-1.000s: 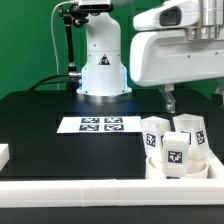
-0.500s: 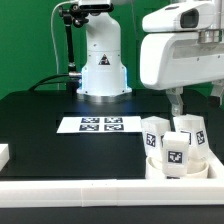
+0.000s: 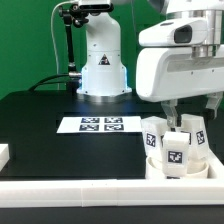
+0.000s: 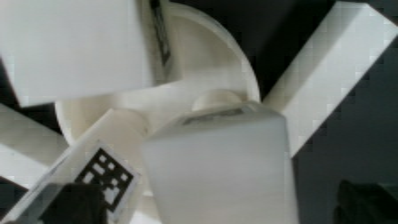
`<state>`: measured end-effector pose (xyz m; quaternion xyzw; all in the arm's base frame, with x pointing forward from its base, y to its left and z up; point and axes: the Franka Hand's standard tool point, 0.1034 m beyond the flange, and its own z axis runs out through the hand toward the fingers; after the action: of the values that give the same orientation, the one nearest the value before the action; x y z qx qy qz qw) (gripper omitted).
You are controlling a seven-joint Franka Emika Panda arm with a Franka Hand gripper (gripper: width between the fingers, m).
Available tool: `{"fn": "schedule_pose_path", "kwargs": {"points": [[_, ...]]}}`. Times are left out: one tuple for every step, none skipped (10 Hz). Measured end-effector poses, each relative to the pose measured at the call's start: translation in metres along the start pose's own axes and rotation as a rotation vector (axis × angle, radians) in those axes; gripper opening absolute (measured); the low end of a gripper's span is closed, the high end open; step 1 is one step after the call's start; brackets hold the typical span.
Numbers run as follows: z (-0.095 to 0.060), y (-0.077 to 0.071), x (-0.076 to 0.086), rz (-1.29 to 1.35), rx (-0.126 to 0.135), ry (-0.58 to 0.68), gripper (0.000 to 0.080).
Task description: Assemble stool
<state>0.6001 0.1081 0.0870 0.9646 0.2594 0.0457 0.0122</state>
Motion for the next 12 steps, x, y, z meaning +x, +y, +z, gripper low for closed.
{"fn": "schedule_pose_path", "kwargs": {"points": [[-0.0006,0.0013,0.0009,0.001,-0.001,0.002,0.0649],[-0.0012,0.0026,0.0015,0.003,-0.002,0.003,0.0649],[-0.0006,0.0027,0.0007,0.005,-0.002,0.002,0.0509],[-0.0005,0.0030,0.0004,0.006,-0.002,0.002,0.0359],[-0.0005,0.0031,0.0004,0.023,-0.002,0.001,0.0359],[-0.0005,0.0032,0.0003,0.043,-0.002,0.001,0.0339],[-0.0005,0.0034,0.0002,0.044,-0.002,0.001,0.0339],[-0.0004,0.0038,-0.0002,0.092,0.002,0.002,0.0339],[-0.0003,0.0064,-0.0019,0.212,0.008,-0.001,0.0339],[-0.0002,0.0080,-0.0030,0.288,0.010,-0.004,0.0339],[0.0003,0.0090,-0.0037,0.401,0.013,-0.005,0.0339],[0.0005,0.0096,-0.0040,0.479,0.016,-0.004,0.0340]]}}
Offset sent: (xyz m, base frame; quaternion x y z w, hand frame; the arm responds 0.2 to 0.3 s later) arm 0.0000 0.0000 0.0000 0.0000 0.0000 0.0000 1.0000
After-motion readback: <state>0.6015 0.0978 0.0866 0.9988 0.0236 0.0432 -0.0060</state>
